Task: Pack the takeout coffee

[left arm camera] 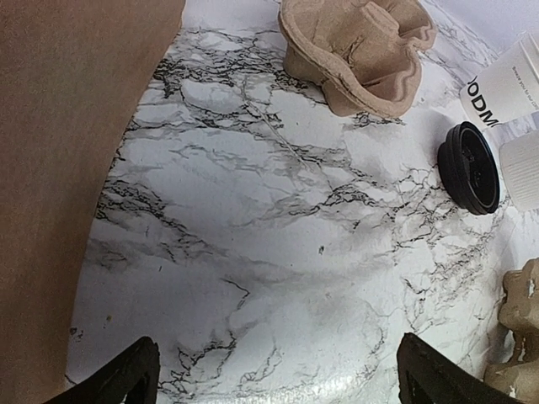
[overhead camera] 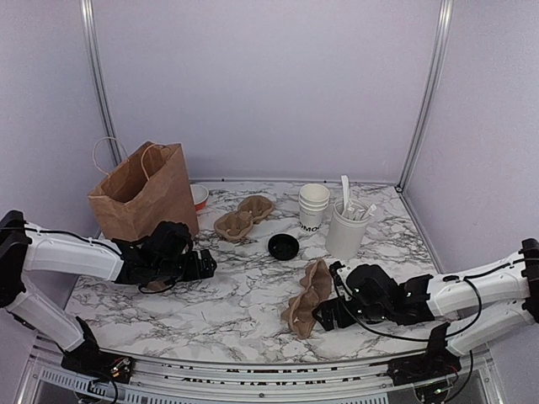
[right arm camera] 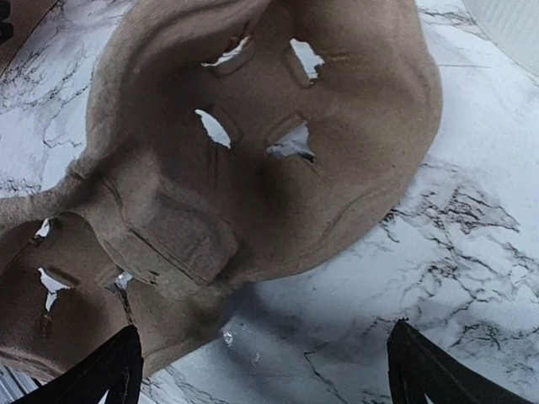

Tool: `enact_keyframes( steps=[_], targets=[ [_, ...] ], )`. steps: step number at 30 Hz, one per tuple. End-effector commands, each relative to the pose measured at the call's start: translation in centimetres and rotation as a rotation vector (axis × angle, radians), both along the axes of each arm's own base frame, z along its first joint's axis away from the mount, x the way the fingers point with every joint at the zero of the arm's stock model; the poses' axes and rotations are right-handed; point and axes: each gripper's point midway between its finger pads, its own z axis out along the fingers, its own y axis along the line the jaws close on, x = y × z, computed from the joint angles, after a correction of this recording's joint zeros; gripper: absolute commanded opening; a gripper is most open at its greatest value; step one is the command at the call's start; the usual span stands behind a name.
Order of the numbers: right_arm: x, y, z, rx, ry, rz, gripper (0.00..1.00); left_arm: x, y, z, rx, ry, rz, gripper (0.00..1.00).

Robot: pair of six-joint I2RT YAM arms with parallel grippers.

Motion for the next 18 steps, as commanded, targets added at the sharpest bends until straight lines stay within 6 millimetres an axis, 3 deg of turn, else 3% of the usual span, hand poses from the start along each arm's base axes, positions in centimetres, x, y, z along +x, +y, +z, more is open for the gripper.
enact_keyframes(
  steps=[1, 8, 18],
  targets=[
    [0.6, 2.9, 2.1, 0.003, -0.087, 0.07, 0.99, -0.1, 1.2, 0.4, 0.039, -0.011, 0.005, 0.99],
    [0.1, 5.2, 2.0, -0.103, -0.158, 0.14, 0.99, -0.5, 0.7, 1.0, -0.001, -0.012, -0.016, 0.99],
    [1.3, 8.4, 3.5, -0.11, -0.198, 0.182, 0.99, -0.8, -0.6, 2.1, -0.074, -0.026, -0.071, 0.99]
  ],
)
